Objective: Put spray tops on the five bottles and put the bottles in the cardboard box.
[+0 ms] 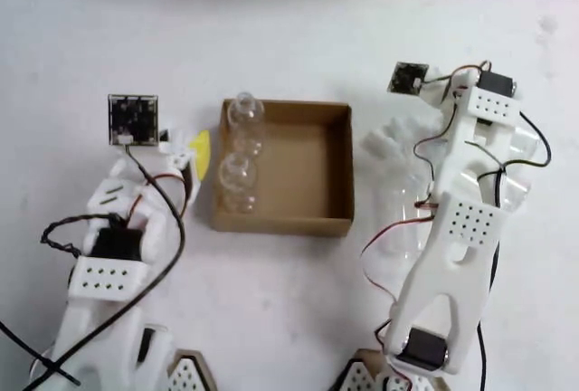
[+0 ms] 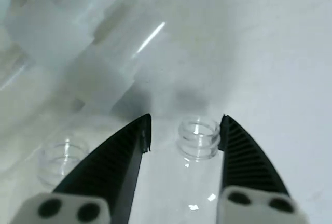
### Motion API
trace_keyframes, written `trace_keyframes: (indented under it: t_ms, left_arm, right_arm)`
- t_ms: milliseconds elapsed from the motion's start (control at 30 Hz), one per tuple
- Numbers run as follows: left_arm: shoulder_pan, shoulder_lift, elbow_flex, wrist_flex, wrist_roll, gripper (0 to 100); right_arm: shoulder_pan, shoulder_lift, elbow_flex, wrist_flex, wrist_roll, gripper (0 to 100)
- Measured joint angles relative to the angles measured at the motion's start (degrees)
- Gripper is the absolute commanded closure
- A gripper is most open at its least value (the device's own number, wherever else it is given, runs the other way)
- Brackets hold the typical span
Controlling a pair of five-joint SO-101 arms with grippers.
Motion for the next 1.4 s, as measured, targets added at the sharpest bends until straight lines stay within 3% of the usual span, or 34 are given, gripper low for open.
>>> trace_keyframes:
  t_ms: [167,400,800,1267,1400]
  left_arm:
    - [0.00,0.00,0.00,0.00,0.00,79]
    - [0.00,0.00,0.00,0.00,0.00,79]
    - [0.00,0.00,0.00,0.00,0.00,79]
    - [0.00,0.00,0.00,0.00,0.00,79]
    - [0.00,0.00,0.00,0.00,0.00,79]
  right_arm:
    - [0.00,0.00,-2.99,-0.88,0.00,98.5]
    - [0.00,0.00,-7.21,-0.44,0.00,98.2]
    - [-3.34,-0.18,-29.80,19.43,-10.81,98.2]
    - [-4.22,-13.71,-30.07,20.31,-42.81,98.2]
    - [-4.22,-18.73,-30.07,20.40,-47.65,98.2]
